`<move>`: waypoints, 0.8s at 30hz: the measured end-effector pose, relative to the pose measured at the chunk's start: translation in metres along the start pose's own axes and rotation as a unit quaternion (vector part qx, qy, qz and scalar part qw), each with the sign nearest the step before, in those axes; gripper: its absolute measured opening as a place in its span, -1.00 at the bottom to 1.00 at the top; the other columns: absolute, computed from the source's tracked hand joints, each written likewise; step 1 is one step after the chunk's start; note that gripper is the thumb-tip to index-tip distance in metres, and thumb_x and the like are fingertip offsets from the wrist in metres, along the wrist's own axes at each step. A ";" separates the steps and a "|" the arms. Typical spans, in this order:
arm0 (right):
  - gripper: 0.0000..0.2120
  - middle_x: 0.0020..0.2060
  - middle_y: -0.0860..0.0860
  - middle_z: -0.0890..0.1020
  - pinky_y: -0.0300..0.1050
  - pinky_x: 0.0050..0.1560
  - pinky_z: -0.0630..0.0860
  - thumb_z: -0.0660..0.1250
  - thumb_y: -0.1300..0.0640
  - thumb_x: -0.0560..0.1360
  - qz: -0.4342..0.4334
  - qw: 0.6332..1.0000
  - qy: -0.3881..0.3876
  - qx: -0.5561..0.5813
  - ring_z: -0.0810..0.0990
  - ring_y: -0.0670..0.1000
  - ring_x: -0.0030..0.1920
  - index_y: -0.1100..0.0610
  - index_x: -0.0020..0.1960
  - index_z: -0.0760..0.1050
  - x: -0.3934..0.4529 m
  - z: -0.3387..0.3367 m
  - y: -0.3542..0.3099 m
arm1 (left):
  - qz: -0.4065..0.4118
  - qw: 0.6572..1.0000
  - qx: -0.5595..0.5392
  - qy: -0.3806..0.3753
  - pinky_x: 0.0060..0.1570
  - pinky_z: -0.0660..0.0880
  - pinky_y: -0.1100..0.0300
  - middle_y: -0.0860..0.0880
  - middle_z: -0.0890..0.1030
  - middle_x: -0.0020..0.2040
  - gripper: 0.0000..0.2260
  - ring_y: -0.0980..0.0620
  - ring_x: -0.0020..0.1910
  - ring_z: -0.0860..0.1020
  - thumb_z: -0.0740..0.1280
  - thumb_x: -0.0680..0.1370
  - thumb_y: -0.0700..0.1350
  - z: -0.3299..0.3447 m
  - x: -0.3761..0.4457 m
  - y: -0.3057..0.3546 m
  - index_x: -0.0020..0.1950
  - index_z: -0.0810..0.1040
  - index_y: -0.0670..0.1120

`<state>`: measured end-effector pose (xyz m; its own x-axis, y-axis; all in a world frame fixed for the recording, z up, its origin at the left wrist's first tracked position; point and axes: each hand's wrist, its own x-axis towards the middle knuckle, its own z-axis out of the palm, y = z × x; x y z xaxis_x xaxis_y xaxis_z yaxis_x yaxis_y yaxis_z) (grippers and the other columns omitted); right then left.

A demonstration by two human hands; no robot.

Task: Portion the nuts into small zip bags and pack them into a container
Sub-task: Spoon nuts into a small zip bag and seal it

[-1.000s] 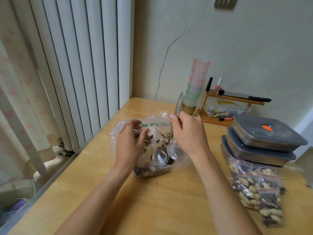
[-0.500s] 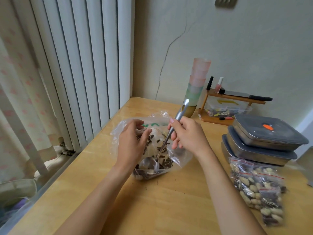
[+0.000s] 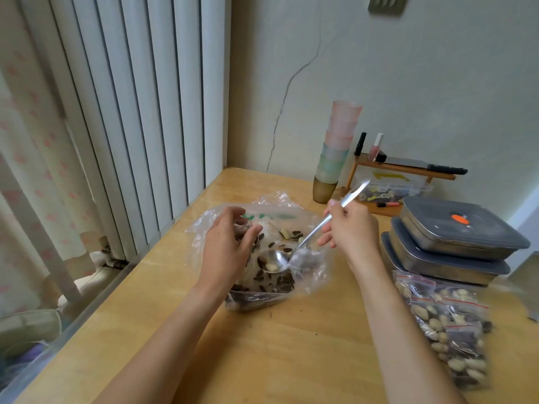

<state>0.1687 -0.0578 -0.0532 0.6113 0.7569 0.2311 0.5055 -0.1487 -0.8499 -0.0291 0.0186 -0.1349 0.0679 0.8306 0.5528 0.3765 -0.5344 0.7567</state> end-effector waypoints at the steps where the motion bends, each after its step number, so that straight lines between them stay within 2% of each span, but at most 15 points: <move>1: -0.71 -0.47 0.04 0.67 -0.14 -0.33 0.59 0.17 0.03 0.71 -0.007 1.000 0.027 -0.011 0.68 0.00 -0.45 0.13 -0.06 0.56 0.003 -0.003 0.001 | -0.002 1.000 0.000 -0.006 -0.04 0.51 0.38 0.06 0.64 0.10 -0.64 0.17 0.01 0.61 0.45 0.55 0.06 0.000 0.000 0.000 0.27 0.49 -0.03; 4: -0.71 -0.49 0.02 0.65 0.12 -0.06 0.67 0.17 0.01 0.69 -0.025 0.995 0.093 -0.007 0.68 -0.01 -0.42 0.08 -0.10 0.56 0.009 -0.010 0.002 | -0.001 0.998 -0.010 -0.057 -0.08 0.46 0.48 0.08 0.63 0.08 -0.54 0.19 0.00 0.61 0.49 0.52 0.08 0.001 -0.001 -0.001 0.31 0.43 -0.03; 7: -0.69 -0.49 0.01 0.65 0.14 -0.02 0.64 0.16 0.00 0.69 -0.038 0.990 0.137 0.003 0.65 -0.06 -0.46 0.09 -0.10 0.58 0.009 -0.016 -0.003 | 0.012 0.990 -0.015 -0.140 0.03 0.52 0.36 0.09 0.62 0.09 -0.38 0.20 0.03 0.61 0.51 0.47 0.14 0.006 -0.004 -0.003 0.41 0.31 0.00; 9: -0.68 -0.51 0.01 0.64 0.12 -0.02 0.63 0.16 0.00 0.69 -0.048 0.988 0.150 0.006 0.64 -0.07 -0.45 0.10 -0.09 0.58 0.008 -0.017 -0.007 | 0.014 0.986 -0.012 -0.168 0.10 0.55 0.24 0.08 0.59 0.11 -0.31 0.17 0.07 0.59 0.52 0.46 0.13 0.010 -0.007 -0.004 0.46 0.26 0.01; 11: -0.68 -0.49 0.03 0.64 -0.03 -0.07 0.63 0.16 0.02 0.70 -0.062 0.987 0.150 0.002 0.61 -0.11 -0.49 0.12 -0.08 0.58 0.004 -0.013 -0.010 | 0.013 0.985 -0.014 -0.174 0.14 0.56 0.14 0.07 0.56 0.13 -0.29 0.11 0.09 0.58 0.53 0.45 0.11 0.012 -0.009 -0.005 0.48 0.23 0.05; 12: -0.68 -0.45 0.05 0.66 -0.21 -0.16 0.59 0.17 0.03 0.70 -0.072 0.986 0.150 -0.004 0.60 -0.15 -0.50 0.14 -0.07 0.59 0.002 -0.010 -0.012 | 0.011 0.984 -0.018 -0.178 0.13 0.57 0.15 0.07 0.55 0.14 -0.27 0.09 0.10 0.58 0.54 0.45 0.10 0.013 -0.010 -0.007 0.48 0.21 0.08; 13: -0.68 -0.39 0.09 0.67 -0.41 -0.30 0.48 0.17 0.04 0.71 -0.083 0.985 0.151 -0.008 0.59 -0.19 -0.50 0.17 -0.06 0.59 -0.001 -0.007 -0.015 | 0.005 0.982 -0.022 -0.185 0.12 0.56 0.20 0.07 0.53 0.16 -0.26 0.09 0.09 0.58 0.55 0.45 0.07 0.013 -0.011 -0.006 0.49 0.19 0.10; 15: -0.67 -0.35 0.11 0.65 -0.49 -0.42 0.34 0.18 0.06 0.71 -0.109 0.982 0.152 -0.008 0.58 -0.21 -0.50 0.21 -0.08 0.58 -0.007 0.000 -0.018 | -0.002 0.981 -0.027 -0.193 0.10 0.55 0.28 0.07 0.49 0.18 -0.24 0.11 0.09 0.58 0.55 0.46 0.03 0.014 -0.013 -0.005 0.51 0.15 0.12; 18: -0.68 -0.41 0.05 0.62 -0.31 -0.37 0.43 0.20 0.05 0.71 -0.189 0.968 0.162 -0.005 0.63 -0.07 -0.45 0.19 -0.12 0.56 -0.013 0.007 -0.023 | 0.009 0.984 -0.024 -0.179 0.07 0.56 0.28 0.08 0.50 0.16 -0.27 0.12 0.05 0.59 0.53 0.49 0.01 0.014 -0.015 -0.003 0.51 0.16 0.07; 20: -0.71 -0.42 -0.01 0.60 -0.18 -0.33 0.50 0.22 0.08 0.71 -0.263 0.954 0.147 -0.004 0.62 -0.05 -0.43 0.18 -0.10 0.57 -0.017 0.009 -0.027 | 0.010 0.987 -0.029 -0.160 0.05 0.59 0.23 0.09 0.54 0.12 -0.30 0.15 0.00 0.61 0.52 0.50 0.01 0.014 -0.014 -0.003 0.50 0.18 0.04; 22: -0.73 -0.42 -0.02 0.60 -0.17 -0.33 0.49 0.23 0.11 0.71 -0.346 0.930 0.125 -0.015 0.62 -0.05 -0.41 0.21 -0.08 0.59 -0.021 0.009 -0.033 | -0.001 0.989 -0.045 -0.138 0.02 0.60 0.21 0.09 0.60 0.08 -0.31 0.18 -0.04 0.64 0.52 0.50 0.02 0.015 -0.013 -0.003 0.48 0.19 0.03; 24: -0.73 -0.38 -0.01 0.60 -0.19 -0.33 0.47 0.26 0.13 0.70 -0.424 0.897 0.118 -0.035 0.59 -0.03 -0.40 0.27 -0.06 0.60 -0.025 0.011 -0.040 | -0.011 0.991 -0.062 -0.118 -0.03 0.57 0.29 0.09 0.64 0.00 -0.32 0.22 -0.08 0.65 0.52 0.50 0.00 0.016 -0.012 -0.003 0.46 0.20 0.01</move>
<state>0.1268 -0.0642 -0.0300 0.0960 0.4631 0.8811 0.8819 0.3709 -0.2910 -0.0167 0.0123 -0.1493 0.2815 0.8478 0.4494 0.2645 -0.5188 0.8130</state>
